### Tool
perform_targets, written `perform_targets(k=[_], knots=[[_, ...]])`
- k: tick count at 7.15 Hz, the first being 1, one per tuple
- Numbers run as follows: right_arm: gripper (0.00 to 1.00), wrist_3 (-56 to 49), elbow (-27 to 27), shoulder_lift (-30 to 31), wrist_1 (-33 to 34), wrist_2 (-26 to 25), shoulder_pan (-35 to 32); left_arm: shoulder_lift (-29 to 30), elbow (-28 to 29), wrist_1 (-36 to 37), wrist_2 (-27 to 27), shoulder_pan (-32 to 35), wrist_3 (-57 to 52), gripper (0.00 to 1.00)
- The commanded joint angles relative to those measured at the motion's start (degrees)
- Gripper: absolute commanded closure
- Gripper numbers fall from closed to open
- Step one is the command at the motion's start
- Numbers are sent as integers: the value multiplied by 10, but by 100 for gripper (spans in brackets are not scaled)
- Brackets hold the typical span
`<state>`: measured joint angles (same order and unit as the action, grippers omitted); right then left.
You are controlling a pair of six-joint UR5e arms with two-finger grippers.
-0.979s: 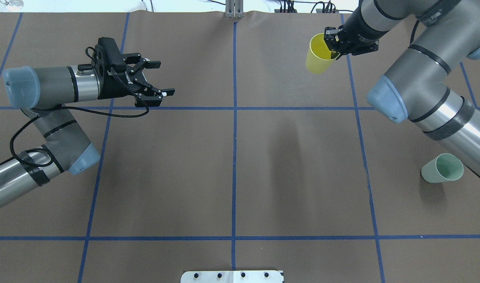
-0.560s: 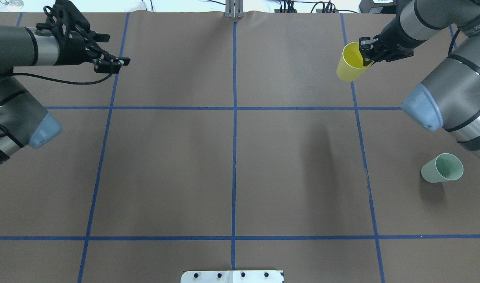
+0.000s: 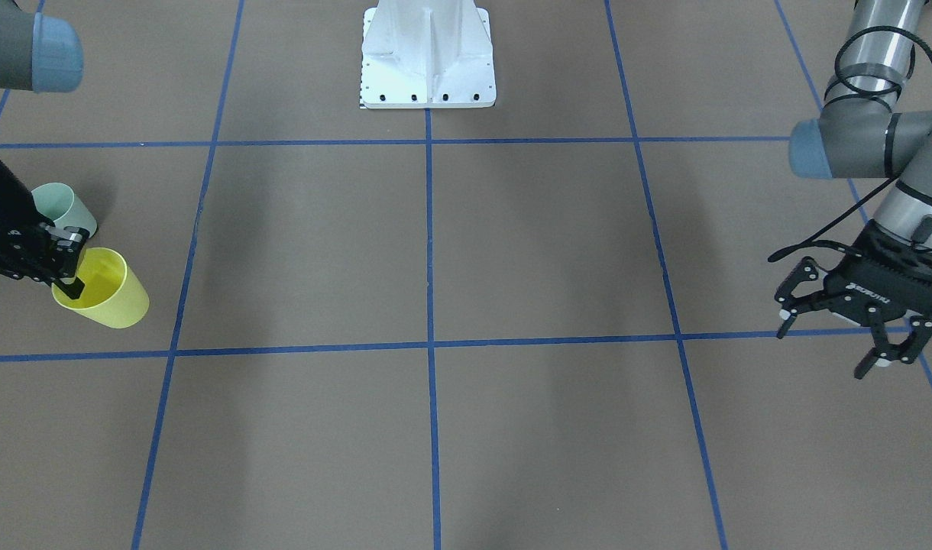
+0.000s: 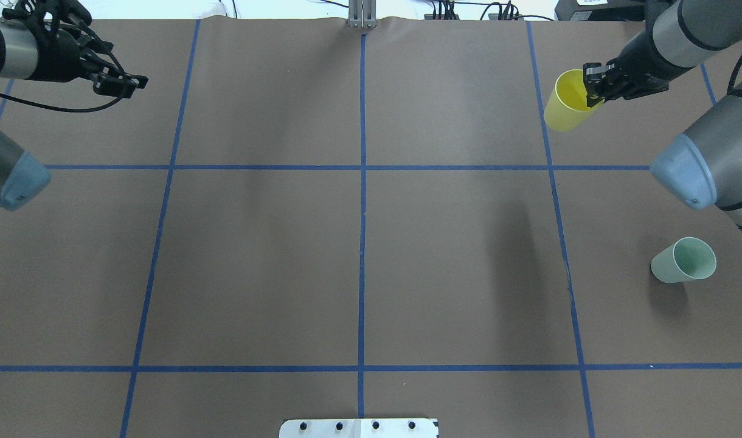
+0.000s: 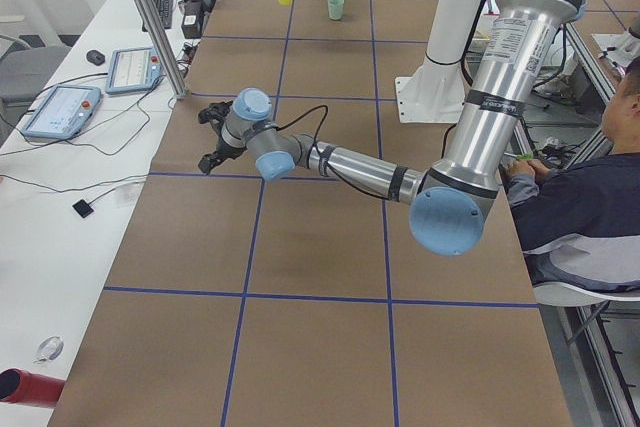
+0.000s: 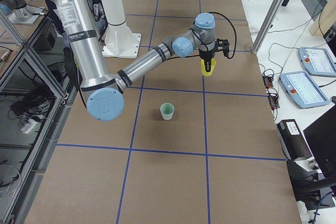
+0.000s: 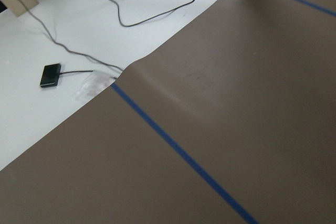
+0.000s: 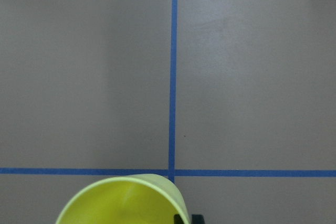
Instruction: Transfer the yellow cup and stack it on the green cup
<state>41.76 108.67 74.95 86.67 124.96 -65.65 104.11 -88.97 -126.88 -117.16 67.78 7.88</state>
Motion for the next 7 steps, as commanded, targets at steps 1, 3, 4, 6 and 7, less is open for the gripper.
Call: perform_targets(k=[1,3,4,6,7], knots=[[100,-89,8,48,0,50,-54,-66,-60,118,-33,63,-12,0],[100,-176,8,91,1,84,-105,-125,-92,231,-44,108,-10,0],[100,-212,8,113,1,102,-129,-127,-93,256,-80,151,-13,0],[100,-284,6,159,-4,112,-141,-166,-88,303,-84,160,-33,0],[100,-280,9,173,-8,110,-140,-170,-102,352,-85,162,-34,0]])
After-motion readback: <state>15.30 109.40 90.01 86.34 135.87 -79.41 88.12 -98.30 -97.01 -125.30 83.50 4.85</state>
